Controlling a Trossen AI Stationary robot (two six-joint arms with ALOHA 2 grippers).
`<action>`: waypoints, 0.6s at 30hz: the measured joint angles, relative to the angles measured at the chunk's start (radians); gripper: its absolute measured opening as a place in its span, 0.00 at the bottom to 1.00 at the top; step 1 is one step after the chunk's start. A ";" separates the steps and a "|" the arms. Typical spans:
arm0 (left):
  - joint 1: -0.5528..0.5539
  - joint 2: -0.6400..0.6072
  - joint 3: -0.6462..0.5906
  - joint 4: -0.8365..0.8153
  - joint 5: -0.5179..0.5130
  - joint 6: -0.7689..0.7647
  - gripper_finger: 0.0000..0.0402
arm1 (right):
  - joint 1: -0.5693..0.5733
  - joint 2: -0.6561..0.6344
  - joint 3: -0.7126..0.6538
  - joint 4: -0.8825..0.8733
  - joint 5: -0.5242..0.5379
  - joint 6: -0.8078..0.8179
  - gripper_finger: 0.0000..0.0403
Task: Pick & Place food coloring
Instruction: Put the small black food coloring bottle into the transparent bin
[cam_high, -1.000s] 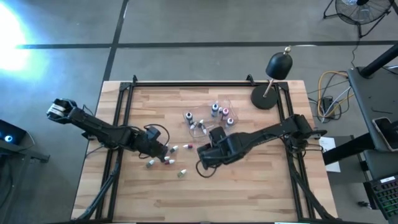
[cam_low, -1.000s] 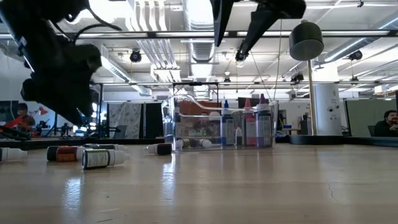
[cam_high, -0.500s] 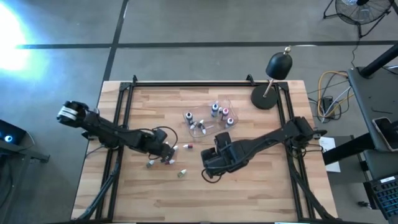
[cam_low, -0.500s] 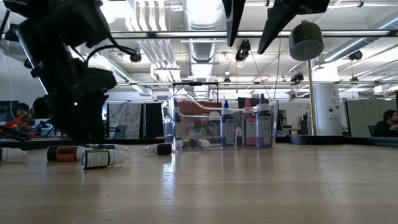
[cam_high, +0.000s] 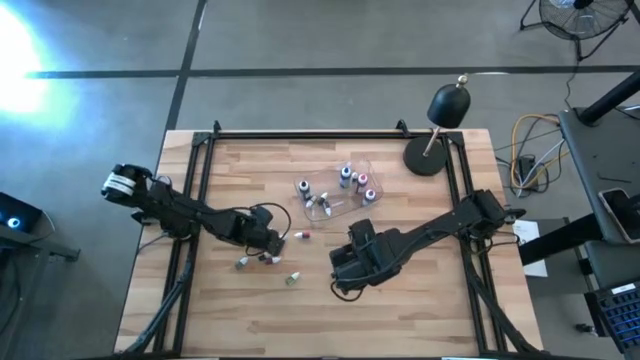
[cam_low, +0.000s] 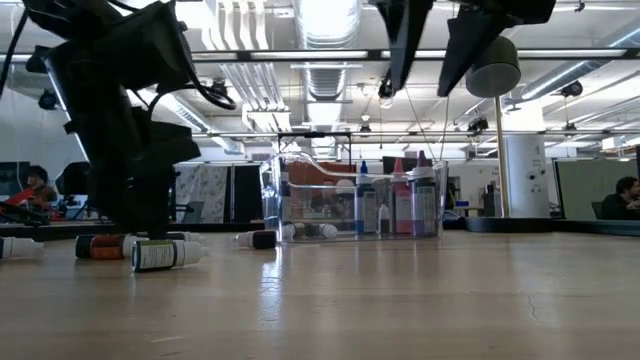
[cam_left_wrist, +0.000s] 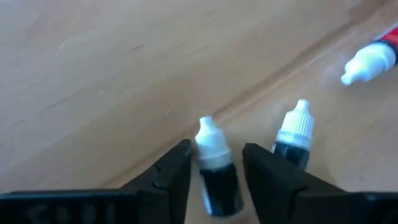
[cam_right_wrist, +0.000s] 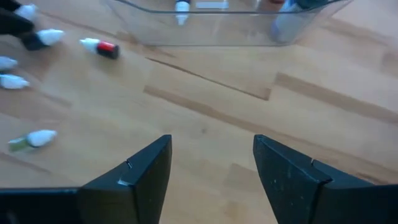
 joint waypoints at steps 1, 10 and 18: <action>0.009 0.007 0.008 0.001 0.004 0.000 0.28 | 0.000 -0.004 -0.007 -0.008 0.000 -0.001 0.53; 0.054 0.061 0.073 -0.033 0.044 -0.027 0.13 | 0.040 -0.180 -0.174 -0.026 0.085 0.020 0.49; 0.054 0.065 0.171 -0.185 0.058 -0.081 0.04 | 0.096 -0.453 -0.446 -0.029 0.169 0.137 0.44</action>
